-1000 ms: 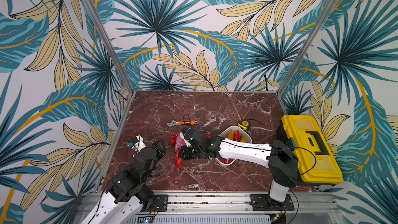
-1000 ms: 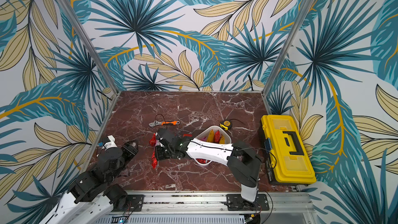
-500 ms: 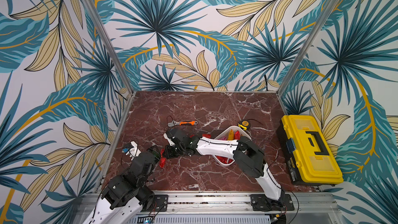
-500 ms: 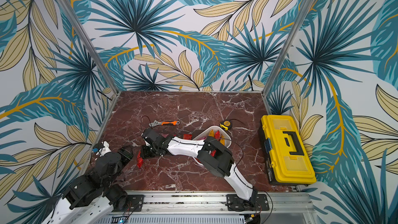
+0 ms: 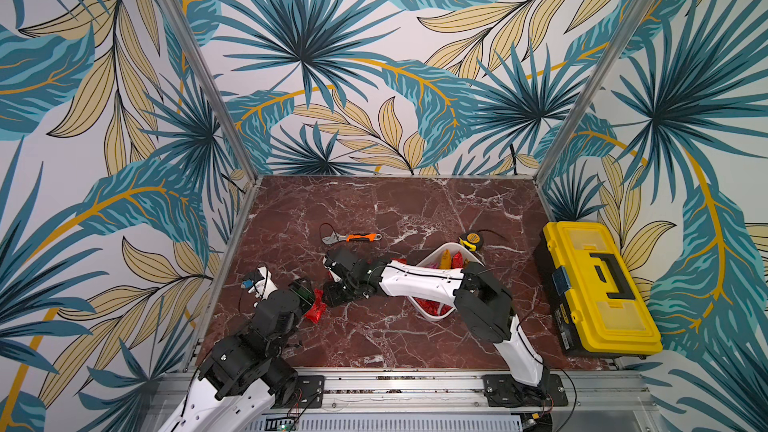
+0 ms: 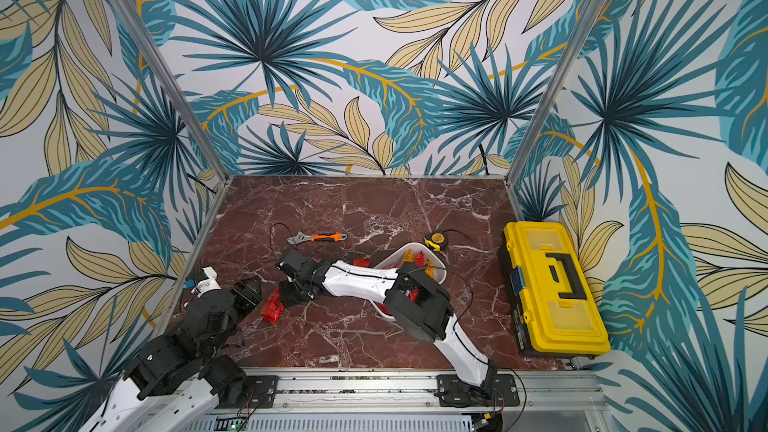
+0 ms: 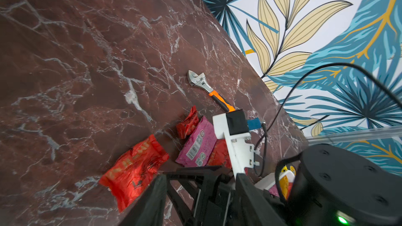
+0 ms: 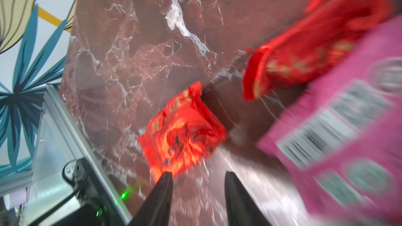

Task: Take the tea bags out of the storage box
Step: Place the tea bag at the center of the board, then pick up the tea bag from the storage box.

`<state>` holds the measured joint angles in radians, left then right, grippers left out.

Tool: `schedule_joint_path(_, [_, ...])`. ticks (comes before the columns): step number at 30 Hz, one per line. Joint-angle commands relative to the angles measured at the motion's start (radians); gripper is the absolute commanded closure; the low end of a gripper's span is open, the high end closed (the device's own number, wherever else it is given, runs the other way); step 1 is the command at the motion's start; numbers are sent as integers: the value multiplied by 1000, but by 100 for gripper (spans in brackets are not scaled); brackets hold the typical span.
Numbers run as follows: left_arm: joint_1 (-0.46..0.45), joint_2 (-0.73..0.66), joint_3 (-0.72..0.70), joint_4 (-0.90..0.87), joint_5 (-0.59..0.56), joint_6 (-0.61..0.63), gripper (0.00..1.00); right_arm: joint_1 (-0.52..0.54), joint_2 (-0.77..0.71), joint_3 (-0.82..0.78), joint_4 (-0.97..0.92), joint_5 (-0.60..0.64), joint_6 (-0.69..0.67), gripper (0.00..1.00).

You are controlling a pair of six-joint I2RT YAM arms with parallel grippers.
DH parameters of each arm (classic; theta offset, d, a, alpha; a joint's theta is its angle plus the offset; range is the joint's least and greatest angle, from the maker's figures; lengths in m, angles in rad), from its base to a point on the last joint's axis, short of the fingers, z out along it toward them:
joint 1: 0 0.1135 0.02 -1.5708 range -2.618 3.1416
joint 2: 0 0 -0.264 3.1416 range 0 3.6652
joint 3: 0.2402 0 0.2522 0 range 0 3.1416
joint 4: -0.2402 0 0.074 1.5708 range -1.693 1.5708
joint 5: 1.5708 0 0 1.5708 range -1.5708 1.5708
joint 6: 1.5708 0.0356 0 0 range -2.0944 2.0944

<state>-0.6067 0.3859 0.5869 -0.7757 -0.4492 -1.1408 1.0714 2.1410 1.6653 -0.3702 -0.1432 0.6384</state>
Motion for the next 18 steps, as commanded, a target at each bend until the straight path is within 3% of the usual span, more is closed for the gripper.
schedule_joint_path(1, [4, 48, -14, 156, 88, 116, 44, -2, -182, -87, -35, 74, -34, 55])
schedule_joint_path(10, [-9, 336, 76, 395, 335, 252, 43, -29, -583, -414, -103, 329, 1, 54])
schedule_joint_path(14, [-115, 523, 161, 456, 328, 321, 43, -67, -734, -524, -198, 467, 46, 54])
schedule_joint_path(18, [-203, 710, 255, 480, 331, 340, 42, -157, -901, -652, -245, 505, 101, 54])
